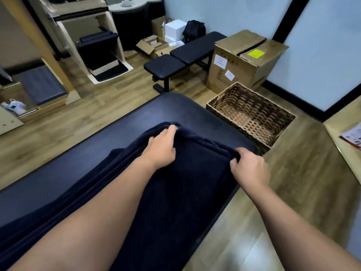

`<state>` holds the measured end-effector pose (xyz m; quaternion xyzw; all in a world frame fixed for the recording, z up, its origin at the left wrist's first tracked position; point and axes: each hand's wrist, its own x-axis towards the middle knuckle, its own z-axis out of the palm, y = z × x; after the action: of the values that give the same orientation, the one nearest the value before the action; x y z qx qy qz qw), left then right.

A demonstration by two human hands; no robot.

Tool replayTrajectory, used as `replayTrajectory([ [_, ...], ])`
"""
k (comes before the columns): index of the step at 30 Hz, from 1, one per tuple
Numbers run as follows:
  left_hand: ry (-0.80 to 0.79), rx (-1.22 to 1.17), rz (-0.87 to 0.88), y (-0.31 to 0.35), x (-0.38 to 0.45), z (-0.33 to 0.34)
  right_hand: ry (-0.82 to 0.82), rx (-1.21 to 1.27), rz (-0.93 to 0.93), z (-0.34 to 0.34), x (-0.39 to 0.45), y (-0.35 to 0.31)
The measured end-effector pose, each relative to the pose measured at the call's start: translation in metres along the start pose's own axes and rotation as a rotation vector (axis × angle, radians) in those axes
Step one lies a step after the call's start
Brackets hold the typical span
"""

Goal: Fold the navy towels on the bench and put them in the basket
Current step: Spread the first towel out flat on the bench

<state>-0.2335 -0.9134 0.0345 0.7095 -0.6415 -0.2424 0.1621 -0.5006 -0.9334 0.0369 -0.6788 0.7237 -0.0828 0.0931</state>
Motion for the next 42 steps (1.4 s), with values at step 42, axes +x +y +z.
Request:
replayTrajectory([
  [42, -0.107, -0.072, -0.2, -0.029, 0.155, 0.009, -0.346, -0.228, -0.203, 0.073, 0.124, 0.012],
])
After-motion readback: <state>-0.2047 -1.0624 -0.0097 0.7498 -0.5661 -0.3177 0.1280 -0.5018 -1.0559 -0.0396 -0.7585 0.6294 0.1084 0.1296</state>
